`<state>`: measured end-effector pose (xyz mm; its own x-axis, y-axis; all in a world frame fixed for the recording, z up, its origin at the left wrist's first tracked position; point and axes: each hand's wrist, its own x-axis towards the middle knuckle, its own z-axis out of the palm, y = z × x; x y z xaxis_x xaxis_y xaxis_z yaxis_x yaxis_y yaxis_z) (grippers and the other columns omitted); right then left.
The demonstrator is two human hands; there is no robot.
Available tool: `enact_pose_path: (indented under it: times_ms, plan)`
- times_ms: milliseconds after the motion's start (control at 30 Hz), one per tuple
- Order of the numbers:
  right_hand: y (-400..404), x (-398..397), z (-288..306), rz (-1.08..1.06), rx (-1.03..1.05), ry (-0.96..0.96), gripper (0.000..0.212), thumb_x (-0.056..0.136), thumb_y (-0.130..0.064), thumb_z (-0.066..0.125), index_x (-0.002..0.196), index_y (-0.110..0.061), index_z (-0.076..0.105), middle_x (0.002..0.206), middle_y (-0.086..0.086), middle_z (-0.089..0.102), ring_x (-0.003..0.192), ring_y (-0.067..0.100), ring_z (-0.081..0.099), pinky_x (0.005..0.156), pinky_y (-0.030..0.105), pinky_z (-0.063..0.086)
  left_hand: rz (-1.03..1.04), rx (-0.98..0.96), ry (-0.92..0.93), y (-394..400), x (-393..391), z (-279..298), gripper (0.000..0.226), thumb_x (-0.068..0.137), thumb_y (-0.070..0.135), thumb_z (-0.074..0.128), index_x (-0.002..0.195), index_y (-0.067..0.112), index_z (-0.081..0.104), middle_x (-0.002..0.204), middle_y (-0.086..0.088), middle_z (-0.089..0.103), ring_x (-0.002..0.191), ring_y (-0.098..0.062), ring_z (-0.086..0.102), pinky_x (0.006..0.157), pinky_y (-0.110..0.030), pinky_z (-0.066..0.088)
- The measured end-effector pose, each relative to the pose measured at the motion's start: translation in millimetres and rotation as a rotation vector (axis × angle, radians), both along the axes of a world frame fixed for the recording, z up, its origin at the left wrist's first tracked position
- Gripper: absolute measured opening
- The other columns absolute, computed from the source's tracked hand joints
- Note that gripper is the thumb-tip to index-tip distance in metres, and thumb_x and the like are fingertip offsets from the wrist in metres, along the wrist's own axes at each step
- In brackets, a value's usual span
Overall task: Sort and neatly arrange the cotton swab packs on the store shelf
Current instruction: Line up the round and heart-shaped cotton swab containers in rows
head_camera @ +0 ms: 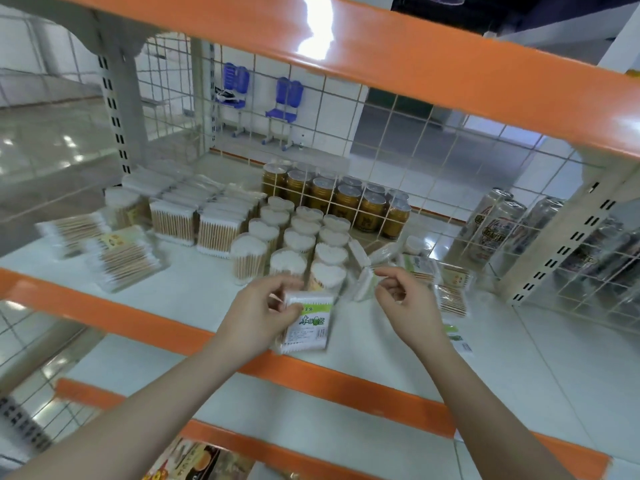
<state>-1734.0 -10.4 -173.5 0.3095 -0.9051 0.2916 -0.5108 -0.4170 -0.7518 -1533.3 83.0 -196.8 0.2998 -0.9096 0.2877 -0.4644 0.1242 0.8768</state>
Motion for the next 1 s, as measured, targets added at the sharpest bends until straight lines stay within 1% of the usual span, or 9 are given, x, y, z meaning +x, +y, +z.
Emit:
enact_pose_path:
  times_ms: [167,300,433,533,633,700,767,867,1000]
  plan:
    - [-3,28,6,0.009,-0.048,-0.023,0.023,0.088,-0.003,0.054,0.099,-0.024,0.057,0.084,-0.014,0.055,0.077,-0.003,0.050,0.067,0.005,0.039,0.069,0.018,-0.048,14,32,4,0.037,0.079,0.005,0.068,0.087,0.040,0.062,0.085,0.009,0.050,0.071,-0.003,0.056,0.069,-0.005,0.042]
    - [-5,54,11,-0.003,-0.072,-0.029,0.023,0.088,-0.003,0.054,0.107,-0.017,0.060,0.087,-0.007,0.057,0.078,-0.001,0.050,0.067,0.002,0.039,0.081,0.037,-0.085,21,59,11,0.027,0.081,0.006,0.065,0.094,0.030,0.067,0.079,0.003,0.042,0.069,0.005,0.050,0.067,-0.001,0.036]
    - [-5,83,16,0.009,-0.078,-0.036,0.028,0.088,-0.001,0.052,0.113,-0.010,0.061,0.093,-0.003,0.057,0.080,0.002,0.050,0.076,0.013,0.040,0.119,0.047,-0.145,26,91,15,0.027,0.082,0.009,0.064,0.096,0.032,0.065,0.081,0.002,0.040,0.070,-0.007,0.049,0.067,-0.004,0.036]
    - [-4,105,20,0.016,-0.110,-0.025,0.029,0.088,-0.002,0.052,0.113,-0.013,0.060,0.093,-0.006,0.056,0.081,-0.002,0.050,0.073,0.008,0.039,0.185,0.048,-0.214,26,117,12,0.026,0.082,0.010,0.064,0.104,0.023,0.068,0.082,0.000,0.041,0.075,-0.013,0.051,0.066,-0.004,0.035]
    - [-3,124,19,0.002,-0.097,0.000,0.030,0.088,-0.004,0.053,0.115,-0.017,0.059,0.093,-0.008,0.056,0.082,-0.005,0.050,0.070,0.004,0.039,0.226,0.017,-0.286,24,137,5,0.027,0.083,0.008,0.065,0.109,0.014,0.068,0.082,-0.004,0.043,0.074,-0.008,0.049,0.067,-0.002,0.033]
    - [-2,136,17,-0.001,-0.100,0.010,0.032,0.088,-0.004,0.052,0.116,-0.017,0.059,0.090,-0.012,0.055,0.081,-0.004,0.051,0.071,0.004,0.039,0.237,-0.029,-0.335,22,147,-1,0.027,0.082,0.004,0.065,0.109,0.009,0.069,0.079,-0.002,0.041,0.071,-0.003,0.045,0.066,-0.008,0.032]
    - [1,148,16,0.004,-0.100,0.030,0.032,0.087,-0.004,0.052,0.117,-0.015,0.059,0.092,-0.009,0.056,0.084,0.002,0.052,0.077,0.013,0.043,0.240,-0.069,-0.363,17,153,-6,0.028,0.079,-0.001,0.066,0.106,0.005,0.069,0.076,0.003,0.035,0.066,-0.002,0.041,0.064,-0.012,0.027]
    - [2,165,15,0.011,-0.144,0.112,0.033,0.087,-0.004,0.053,0.118,-0.014,0.059,0.096,-0.005,0.055,0.092,0.011,0.053,0.084,0.026,0.045,0.237,-0.074,-0.417,6,161,-13,0.029,0.076,-0.004,0.068,0.104,0.002,0.070,0.077,-0.001,0.036,0.063,-0.011,0.039,0.065,-0.019,0.030]
    - [-1,182,15,-0.003,-0.179,0.197,0.032,0.088,-0.008,0.053,0.119,-0.016,0.059,0.103,-0.002,0.056,0.093,0.010,0.052,0.079,0.021,0.041,0.160,-0.104,-0.464,-8,166,-16,0.029,0.071,-0.004,0.072,0.098,0.006,0.072,0.080,-0.005,0.039,0.061,-0.017,0.043,0.056,-0.027,0.037]
